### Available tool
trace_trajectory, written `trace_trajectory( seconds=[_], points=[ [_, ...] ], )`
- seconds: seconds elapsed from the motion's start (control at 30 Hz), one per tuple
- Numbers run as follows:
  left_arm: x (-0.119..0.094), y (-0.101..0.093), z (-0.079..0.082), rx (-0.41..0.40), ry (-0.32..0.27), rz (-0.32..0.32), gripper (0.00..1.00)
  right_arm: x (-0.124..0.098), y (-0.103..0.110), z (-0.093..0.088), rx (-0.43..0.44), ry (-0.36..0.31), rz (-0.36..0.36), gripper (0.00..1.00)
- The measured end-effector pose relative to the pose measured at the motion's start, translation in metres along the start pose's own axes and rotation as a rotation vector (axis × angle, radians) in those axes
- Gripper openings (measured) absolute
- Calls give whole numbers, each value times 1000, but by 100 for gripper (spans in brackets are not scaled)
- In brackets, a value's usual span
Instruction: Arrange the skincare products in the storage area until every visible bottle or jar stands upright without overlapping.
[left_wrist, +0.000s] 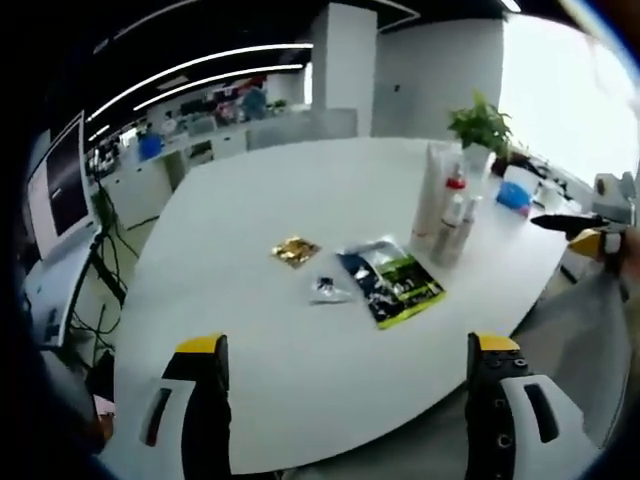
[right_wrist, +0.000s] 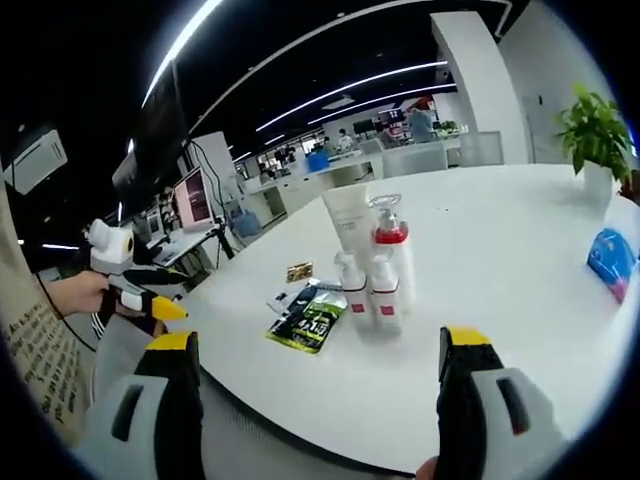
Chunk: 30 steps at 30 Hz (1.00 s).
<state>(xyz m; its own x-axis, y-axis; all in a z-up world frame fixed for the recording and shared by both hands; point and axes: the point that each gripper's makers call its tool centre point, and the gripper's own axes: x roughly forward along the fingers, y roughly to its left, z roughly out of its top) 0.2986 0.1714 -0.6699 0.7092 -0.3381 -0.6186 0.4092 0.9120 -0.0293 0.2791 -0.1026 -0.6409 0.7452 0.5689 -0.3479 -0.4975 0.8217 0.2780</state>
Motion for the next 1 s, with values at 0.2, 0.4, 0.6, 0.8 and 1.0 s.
trace_trajectory(
  seconds=[0.2,0.4,0.6,0.8,1.0],
  points=[
    [17,8,8,61,15,-7,94,1,1,-2,-1,16,8,100],
    [43,17,10,112,64,-17,89,2,0,-4,12,29,5,99],
    [66,17,6,141,97,-31,82,4,2,-8,9,52,11,99],
    [84,16,3,201,115,-42,68,4,0,-9,22,56,6,99],
    [112,15,2,255,116,-77,58,4,0,-11,19,72,6,99]
  ],
)
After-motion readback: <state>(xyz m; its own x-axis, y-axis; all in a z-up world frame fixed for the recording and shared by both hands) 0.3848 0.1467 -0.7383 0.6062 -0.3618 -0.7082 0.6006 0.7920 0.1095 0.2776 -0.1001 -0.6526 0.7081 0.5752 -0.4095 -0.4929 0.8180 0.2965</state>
